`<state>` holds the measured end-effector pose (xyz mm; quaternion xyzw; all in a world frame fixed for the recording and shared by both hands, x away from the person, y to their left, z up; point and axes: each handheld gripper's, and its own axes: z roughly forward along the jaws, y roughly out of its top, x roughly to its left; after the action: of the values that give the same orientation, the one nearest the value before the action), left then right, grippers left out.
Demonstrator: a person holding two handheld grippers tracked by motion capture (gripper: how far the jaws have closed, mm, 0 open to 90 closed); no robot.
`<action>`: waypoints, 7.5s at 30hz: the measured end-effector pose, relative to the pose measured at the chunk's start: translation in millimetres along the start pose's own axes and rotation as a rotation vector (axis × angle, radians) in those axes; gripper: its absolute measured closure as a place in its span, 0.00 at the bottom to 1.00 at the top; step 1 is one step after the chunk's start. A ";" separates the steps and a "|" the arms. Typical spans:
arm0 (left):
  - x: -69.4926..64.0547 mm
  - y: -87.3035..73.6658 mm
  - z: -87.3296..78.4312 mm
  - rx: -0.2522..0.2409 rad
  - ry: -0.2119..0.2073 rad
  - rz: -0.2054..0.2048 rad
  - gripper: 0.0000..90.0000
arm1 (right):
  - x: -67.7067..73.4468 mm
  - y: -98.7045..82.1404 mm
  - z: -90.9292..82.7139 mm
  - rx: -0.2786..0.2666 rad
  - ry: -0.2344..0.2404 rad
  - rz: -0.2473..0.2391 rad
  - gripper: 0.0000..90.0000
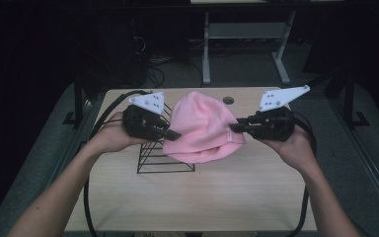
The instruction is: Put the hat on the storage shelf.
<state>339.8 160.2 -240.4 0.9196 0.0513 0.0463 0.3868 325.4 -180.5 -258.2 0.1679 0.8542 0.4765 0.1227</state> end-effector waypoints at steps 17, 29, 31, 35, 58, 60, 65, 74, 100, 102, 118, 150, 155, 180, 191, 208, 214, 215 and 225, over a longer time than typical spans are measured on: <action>23.8 -31.0 -42.4 0.008 0.053 -0.028 0.90 | -11.2 49.7 54.7 0.002 0.040 -0.062 0.91; 46.4 -52.1 -49.2 0.033 0.088 -0.032 0.90 | -25.7 62.8 86.5 0.014 0.043 -0.082 0.91; 50.7 -55.6 -51.7 0.035 0.100 -0.033 0.90 | -27.5 64.3 92.4 0.007 0.040 -0.082 0.91; 59.3 -64.4 -55.4 0.036 0.113 -0.045 0.90 | -29.5 66.6 103.9 -0.005 0.024 -0.098 0.91; 63.8 -83.6 -42.0 0.062 0.162 -0.013 0.90 | -22.3 61.0 130.3 -0.003 -0.042 -0.160 0.91; 63.9 -84.0 -41.5 0.063 0.166 -0.012 0.90 | -22.9 60.1 132.0 0.007 -0.043 -0.157 0.91; 64.7 -85.5 -36.5 0.095 0.174 0.013 0.90 | -23.8 58.8 134.8 0.013 -0.048 -0.156 0.91; 58.1 -93.2 -31.1 0.068 0.177 0.003 0.90 | -18.4 48.9 136.3 -0.014 -0.055 -0.167 0.91; 47.8 -95.3 -33.6 0.015 0.334 0.115 0.90 | -1.4 46.7 130.8 -0.093 -0.178 -0.277 0.91; 43.9 -96.4 -34.3 0.015 0.332 0.120 0.90 | 2.5 42.3 128.9 -0.106 -0.181 -0.274 0.91; 8.4 -99.0 -42.8 -0.038 0.316 0.177 0.89 | 28.2 34.8 110.3 -0.144 -0.157 -0.293 0.91; 8.3 -127.9 -14.4 0.063 0.315 0.119 0.89 | 28.1 -0.1 131.7 0.031 -0.043 -0.220 0.91; 11.0 -124.6 -11.1 0.053 0.349 0.119 0.89 | 26.2 -5.5 138.8 0.071 -0.044 -0.217 0.91; 7.1 -147.1 -1.1 0.056 0.325 0.091 0.90 | 27.2 -17.5 144.5 0.090 -0.030 -0.195 0.92; 1.6 -153.7 10.8 0.084 0.275 0.069 0.90 | 28.2 -31.9 156.1 0.139 0.015 -0.169 0.92; -2.9 -176.5 18.8 -0.027 0.261 -0.071 0.90 | 31.8 -51.5 157.6 0.069 0.021 -0.076 0.92; -1.7 -180.4 23.0 0.005 0.283 -0.052 0.90 | 32.9 -56.8 161.6 0.088 0.019 -0.061 0.92; -1.6 -181.7 24.1 0.008 0.287 -0.058 0.90 | 32.7 -58.2 162.6 0.090 0.017 -0.062 0.92; 5.9 -191.9 32.6 0.061 0.293 -0.081 0.90 | 28.2 -70.0 173.5 0.136 0.016 -0.045 0.92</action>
<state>338.4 271.3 -400.3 0.9114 0.1457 0.1629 0.3487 351.8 -69.3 -408.9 0.1529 0.8891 0.4159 0.1148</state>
